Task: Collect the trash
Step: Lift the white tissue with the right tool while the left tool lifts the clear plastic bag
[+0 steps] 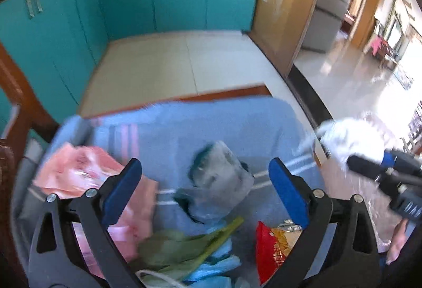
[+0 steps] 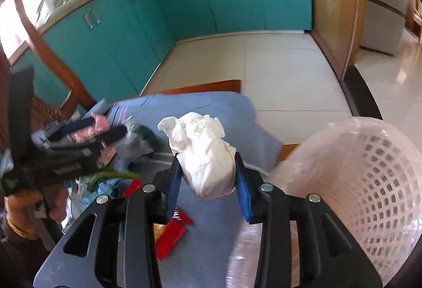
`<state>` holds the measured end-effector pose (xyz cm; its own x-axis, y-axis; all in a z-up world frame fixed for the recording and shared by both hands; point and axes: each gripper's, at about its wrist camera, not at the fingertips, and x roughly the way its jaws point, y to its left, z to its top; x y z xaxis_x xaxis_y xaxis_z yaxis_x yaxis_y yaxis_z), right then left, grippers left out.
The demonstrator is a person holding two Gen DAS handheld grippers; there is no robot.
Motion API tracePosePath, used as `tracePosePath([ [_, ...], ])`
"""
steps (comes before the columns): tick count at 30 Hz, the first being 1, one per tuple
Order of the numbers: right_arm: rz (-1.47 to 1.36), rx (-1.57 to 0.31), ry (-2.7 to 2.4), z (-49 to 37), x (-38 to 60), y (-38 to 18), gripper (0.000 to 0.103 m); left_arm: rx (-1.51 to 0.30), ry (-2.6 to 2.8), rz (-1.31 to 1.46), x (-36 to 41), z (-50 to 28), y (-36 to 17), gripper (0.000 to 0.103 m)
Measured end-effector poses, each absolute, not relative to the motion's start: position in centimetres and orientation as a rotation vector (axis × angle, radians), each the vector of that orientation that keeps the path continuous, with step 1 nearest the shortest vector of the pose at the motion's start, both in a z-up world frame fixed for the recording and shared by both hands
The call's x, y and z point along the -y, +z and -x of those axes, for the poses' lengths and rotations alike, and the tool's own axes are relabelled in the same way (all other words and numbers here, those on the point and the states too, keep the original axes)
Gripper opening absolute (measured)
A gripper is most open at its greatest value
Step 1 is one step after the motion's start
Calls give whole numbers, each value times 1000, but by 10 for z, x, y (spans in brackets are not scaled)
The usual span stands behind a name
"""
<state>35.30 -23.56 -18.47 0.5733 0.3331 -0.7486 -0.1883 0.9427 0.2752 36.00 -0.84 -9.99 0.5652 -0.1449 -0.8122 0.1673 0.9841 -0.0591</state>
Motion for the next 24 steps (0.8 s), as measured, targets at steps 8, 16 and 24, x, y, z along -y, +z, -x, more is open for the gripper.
tracePosePath([
  [8, -166, -922, 315, -348, 243, -185, 39, -996, -205, -85, 25, -362, -121, 65],
  [16, -145, -930, 348, -343, 231, -188, 39, -936, -190, -67, 17, -340, -112, 57],
  [24, -129, -900, 364, -337, 226, -181, 39, -772, -140, -84, 4, -295, -72, 56],
])
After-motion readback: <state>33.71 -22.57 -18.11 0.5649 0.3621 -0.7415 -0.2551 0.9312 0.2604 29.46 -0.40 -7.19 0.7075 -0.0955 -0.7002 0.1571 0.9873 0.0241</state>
